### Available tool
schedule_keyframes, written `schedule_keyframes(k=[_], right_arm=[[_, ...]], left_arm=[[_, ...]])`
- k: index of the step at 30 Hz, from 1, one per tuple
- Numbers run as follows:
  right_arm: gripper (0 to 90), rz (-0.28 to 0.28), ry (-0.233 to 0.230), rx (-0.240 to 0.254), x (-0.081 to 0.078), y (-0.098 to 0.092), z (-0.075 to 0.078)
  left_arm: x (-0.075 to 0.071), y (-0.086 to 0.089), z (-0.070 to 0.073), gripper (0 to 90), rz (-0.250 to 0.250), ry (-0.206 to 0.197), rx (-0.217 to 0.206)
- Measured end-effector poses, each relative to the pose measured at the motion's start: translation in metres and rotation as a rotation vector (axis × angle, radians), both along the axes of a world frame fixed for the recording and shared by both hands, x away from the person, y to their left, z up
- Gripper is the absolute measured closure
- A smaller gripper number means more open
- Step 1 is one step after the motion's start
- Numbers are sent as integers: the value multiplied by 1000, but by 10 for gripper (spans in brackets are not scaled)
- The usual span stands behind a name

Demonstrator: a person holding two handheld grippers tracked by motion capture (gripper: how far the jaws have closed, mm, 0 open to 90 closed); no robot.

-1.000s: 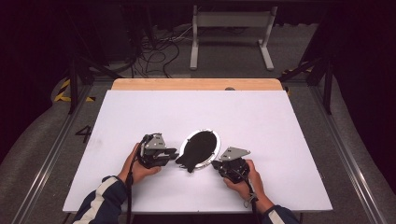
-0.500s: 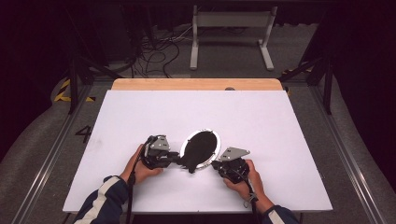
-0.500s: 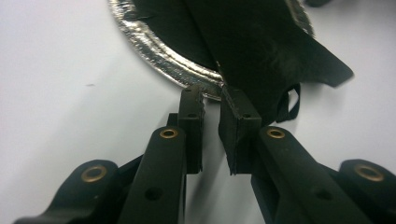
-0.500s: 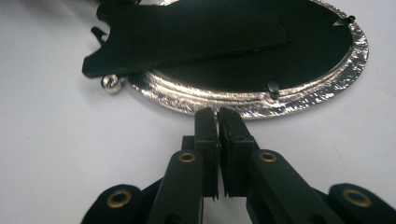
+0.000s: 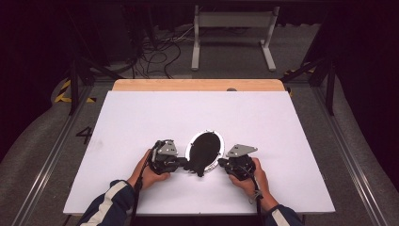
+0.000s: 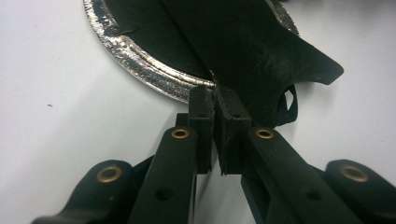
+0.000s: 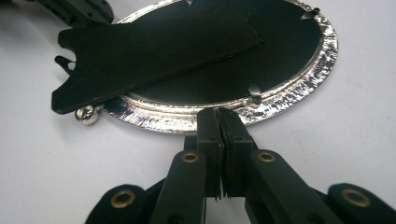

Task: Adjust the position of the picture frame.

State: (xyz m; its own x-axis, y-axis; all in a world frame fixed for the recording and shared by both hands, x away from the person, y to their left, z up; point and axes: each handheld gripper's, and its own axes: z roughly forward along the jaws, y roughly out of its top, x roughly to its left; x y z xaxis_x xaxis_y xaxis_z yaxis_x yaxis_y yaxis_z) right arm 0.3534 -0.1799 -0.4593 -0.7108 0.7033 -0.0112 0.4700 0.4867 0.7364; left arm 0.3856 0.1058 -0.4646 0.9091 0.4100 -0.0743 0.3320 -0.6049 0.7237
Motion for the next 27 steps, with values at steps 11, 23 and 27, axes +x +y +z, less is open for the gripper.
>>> schedule_keyframes(k=[11, 23, 27], right_arm=[[900, -71, -25, -18, 14, -2, 0], [900, -113, -42, -19, 25, -3, -1], [900, -118, -50, -23, 27, -4, -1]], left_arm=[[-1, -9, -1, 866, 24, -29, 1], [1, -16, -1, 864, 42, -34, -3], [1, -19, -1, 865, 42, -36, -3]])
